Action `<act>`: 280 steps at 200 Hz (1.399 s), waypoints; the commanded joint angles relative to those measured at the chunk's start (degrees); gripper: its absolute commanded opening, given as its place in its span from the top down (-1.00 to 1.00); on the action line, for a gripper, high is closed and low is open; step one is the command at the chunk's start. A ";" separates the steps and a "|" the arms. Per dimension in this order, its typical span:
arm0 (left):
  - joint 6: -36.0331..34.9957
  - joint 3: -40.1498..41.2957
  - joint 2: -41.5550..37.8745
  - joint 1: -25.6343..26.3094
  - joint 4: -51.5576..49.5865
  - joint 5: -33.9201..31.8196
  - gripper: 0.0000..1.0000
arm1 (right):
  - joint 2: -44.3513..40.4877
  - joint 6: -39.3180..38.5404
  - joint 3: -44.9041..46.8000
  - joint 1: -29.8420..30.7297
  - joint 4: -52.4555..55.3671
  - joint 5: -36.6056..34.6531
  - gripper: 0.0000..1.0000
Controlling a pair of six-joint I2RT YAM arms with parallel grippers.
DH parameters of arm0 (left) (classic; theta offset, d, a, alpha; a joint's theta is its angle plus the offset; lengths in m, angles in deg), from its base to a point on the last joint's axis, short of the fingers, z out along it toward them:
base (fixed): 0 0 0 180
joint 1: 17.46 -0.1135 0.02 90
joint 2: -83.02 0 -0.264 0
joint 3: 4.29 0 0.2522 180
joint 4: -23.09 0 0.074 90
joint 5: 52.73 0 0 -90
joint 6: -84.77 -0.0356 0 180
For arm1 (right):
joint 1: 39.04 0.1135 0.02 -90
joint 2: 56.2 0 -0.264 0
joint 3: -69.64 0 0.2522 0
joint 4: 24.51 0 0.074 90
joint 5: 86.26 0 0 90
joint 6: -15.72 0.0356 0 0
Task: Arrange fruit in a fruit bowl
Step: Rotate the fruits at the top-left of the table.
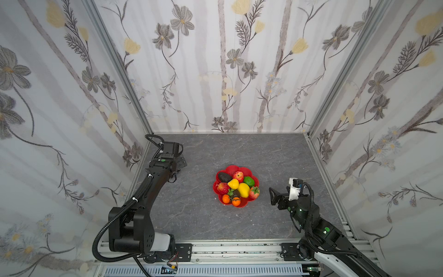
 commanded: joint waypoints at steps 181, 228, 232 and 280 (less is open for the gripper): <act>1.75 -35.16 41.32 -9.58 -7.26 8.94 -0.97 | 4.05 1.88 -9.99 -0.19 7.01 1.24 -0.99; 1.50 -36.55 43.56 -9.70 -5.86 15.91 -0.90 | 6.15 -4.33 -16.26 -0.43 10.66 -2.91 -0.99; 1.15 -36.90 43.77 -9.63 -6.03 16.21 -0.90 | 6.08 -4.73 -16.67 -0.44 10.83 -3.18 -0.99; -4.85 -39.65 45.06 -6.39 -7.19 22.69 -0.75 | 8.55 -4.19 -20.30 -1.01 10.41 -2.88 -0.98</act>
